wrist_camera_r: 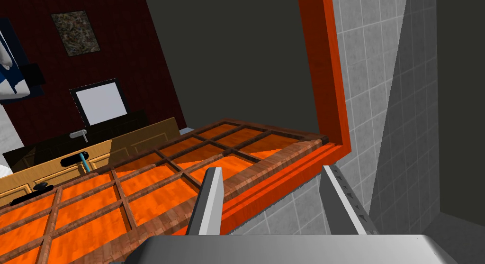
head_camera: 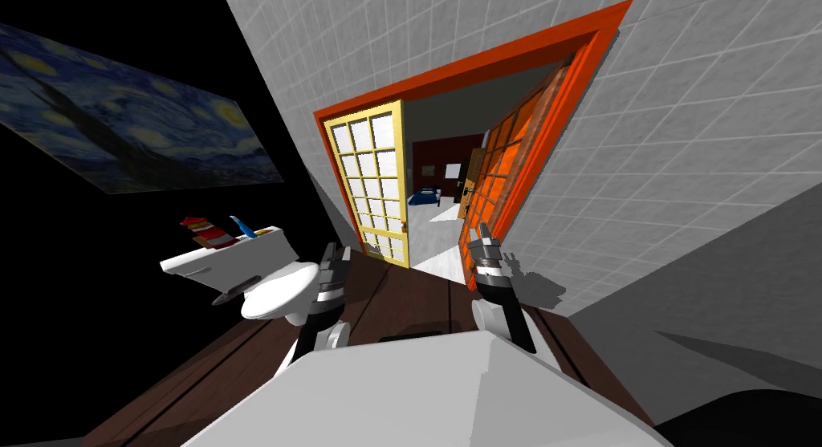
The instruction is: Push the door open
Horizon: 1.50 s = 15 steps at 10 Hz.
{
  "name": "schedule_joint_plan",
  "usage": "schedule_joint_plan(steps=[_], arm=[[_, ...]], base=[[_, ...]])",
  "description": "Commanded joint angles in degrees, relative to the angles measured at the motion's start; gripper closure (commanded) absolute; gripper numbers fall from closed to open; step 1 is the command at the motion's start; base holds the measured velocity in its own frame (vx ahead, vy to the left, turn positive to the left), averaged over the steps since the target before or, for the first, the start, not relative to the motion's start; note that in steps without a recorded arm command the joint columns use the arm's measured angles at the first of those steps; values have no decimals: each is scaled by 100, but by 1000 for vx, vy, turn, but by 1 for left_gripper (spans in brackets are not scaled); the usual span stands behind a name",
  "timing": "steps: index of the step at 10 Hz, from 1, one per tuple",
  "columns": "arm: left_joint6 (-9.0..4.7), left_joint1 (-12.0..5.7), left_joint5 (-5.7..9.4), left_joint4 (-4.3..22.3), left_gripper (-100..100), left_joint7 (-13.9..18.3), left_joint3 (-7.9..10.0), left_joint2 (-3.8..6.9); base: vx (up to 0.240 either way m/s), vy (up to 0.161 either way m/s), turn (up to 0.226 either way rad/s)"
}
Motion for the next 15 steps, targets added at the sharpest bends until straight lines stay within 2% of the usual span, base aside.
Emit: schedule_joint_plan(steps=[1, 2, 3, 8, 9, 10, 11, 13, 14, 15], arm=[[-54, -150, 15, 278, -100, -216, -84, 29], [-104, -231, 25, 459, -100, -341, -139, 50], [-104, -231, 25, 459, -100, -341, -139, 50], [-388, -694, 82, 1411, -100, -1058, -457, 166], [-388, -694, 82, 1499, -100, -1058, -457, 166], [-450, -794, 94, 1675, -100, -1213, -526, 190], [-450, -794, 94, 1723, -100, -1213, -526, 190], [-573, -994, 118, 2080, -100, -1523, -664, 240], [-573, -994, 118, 2173, -100, -1523, -664, 240], [-638, -1100, 131, 2365, -100, -1687, -736, 265]], base=[[89, -23, 10], [102, -23, 12], [71, -14, 7], [83, -21, 13], [66, -11, 4], [56, -13, 7], [45, -12, 6], [66, -16, 14], [61, -13, 4], [56, -24, 9]])
